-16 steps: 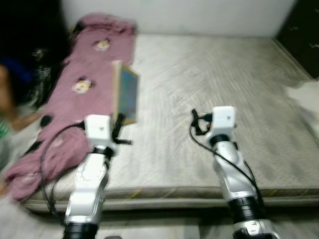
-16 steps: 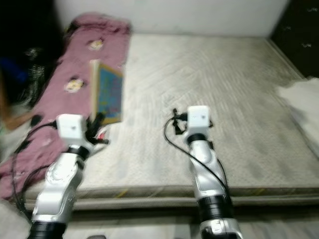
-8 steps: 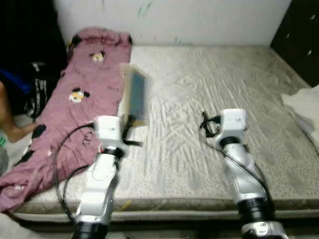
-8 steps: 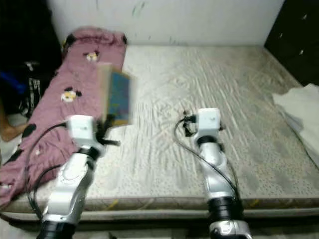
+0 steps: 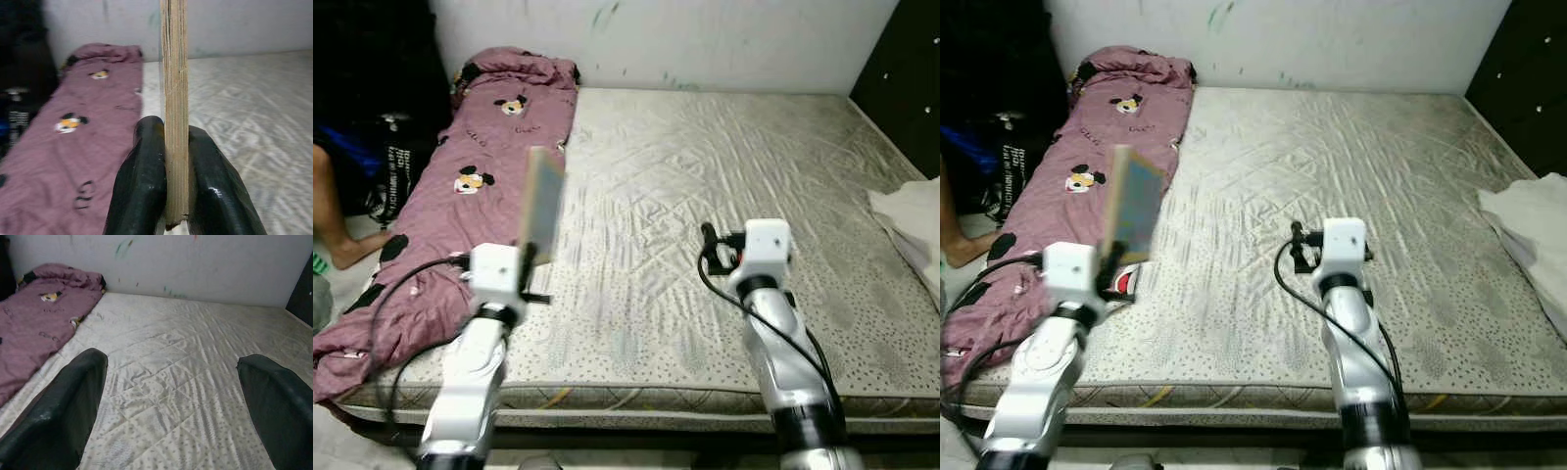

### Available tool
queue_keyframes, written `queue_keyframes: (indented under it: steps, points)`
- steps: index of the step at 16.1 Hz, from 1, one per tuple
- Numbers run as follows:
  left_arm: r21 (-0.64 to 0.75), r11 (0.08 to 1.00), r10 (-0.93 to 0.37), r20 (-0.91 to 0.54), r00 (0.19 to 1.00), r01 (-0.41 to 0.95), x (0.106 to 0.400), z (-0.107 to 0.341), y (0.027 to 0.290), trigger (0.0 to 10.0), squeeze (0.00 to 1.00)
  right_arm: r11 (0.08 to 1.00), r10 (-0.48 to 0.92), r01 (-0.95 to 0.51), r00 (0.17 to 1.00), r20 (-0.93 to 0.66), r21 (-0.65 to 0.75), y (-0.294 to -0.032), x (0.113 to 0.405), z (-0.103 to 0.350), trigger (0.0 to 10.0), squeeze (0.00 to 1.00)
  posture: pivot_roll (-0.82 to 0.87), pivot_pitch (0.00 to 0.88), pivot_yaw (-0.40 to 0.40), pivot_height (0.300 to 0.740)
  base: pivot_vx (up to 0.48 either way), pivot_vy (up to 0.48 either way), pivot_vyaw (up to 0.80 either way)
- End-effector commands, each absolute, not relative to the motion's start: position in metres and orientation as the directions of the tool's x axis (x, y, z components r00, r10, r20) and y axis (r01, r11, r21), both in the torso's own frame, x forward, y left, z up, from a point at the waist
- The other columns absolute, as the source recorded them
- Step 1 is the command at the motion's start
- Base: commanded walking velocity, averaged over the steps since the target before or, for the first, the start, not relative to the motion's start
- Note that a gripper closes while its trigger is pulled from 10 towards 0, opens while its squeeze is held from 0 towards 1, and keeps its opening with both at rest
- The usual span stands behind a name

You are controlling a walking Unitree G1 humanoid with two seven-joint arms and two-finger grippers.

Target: Clean up the room

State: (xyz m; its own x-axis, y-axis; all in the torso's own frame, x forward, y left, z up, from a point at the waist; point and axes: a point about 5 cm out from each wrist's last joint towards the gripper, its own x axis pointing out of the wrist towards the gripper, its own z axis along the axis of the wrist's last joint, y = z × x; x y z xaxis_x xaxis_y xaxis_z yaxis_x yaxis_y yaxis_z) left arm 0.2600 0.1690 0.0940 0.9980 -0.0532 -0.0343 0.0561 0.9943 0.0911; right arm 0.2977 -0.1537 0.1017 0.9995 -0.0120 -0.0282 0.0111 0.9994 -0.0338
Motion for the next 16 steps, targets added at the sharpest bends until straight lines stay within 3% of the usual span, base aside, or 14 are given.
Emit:
queue_keyframes:
  steps: [1,6,13,16]
  points:
    - [0.101,0.994,-0.033,0.005,0.999,0.033,0.257,0.1,0.175,10.0,0.0,1.0,-0.014,0.014,1.0,-0.015,-0.019,-0.153,0.293,0.107,10.0,0.0,0.06,0.0,-0.026,0.74,0.0,0.0,0.0]
    - [0.209,0.978,-0.028,0.035,0.999,0.02,0.253,0.101,0.171,10.0,0.0,1.0,0.004,-0.004,0.999,-0.033,0.01,-0.146,0.292,0.104,10.0,0.0,0.07,0.0,-0.036,0.74,0.0,0.0,0.0]
    - [0.162,0.986,-0.046,0.044,0.998,0.038,0.257,0.104,0.165,10.0,0.0,1.0,0.009,-0.009,0.999,-0.05,-0.006,-0.145,0.291,0.103,10.0,0.0,0.07,0.0,-0.031,0.74,0.0,0.0,0.0]
    - [0.156,0.987,-0.05,0.045,0.998,0.042,0.257,0.104,0.164,10.0,0.0,1.0,0.006,-0.007,0.998,-0.055,-0.015,-0.145,0.291,0.102,10.0,0.0,0.07,0.0,-0.033,0.74,0.0,-0.305,0.0]
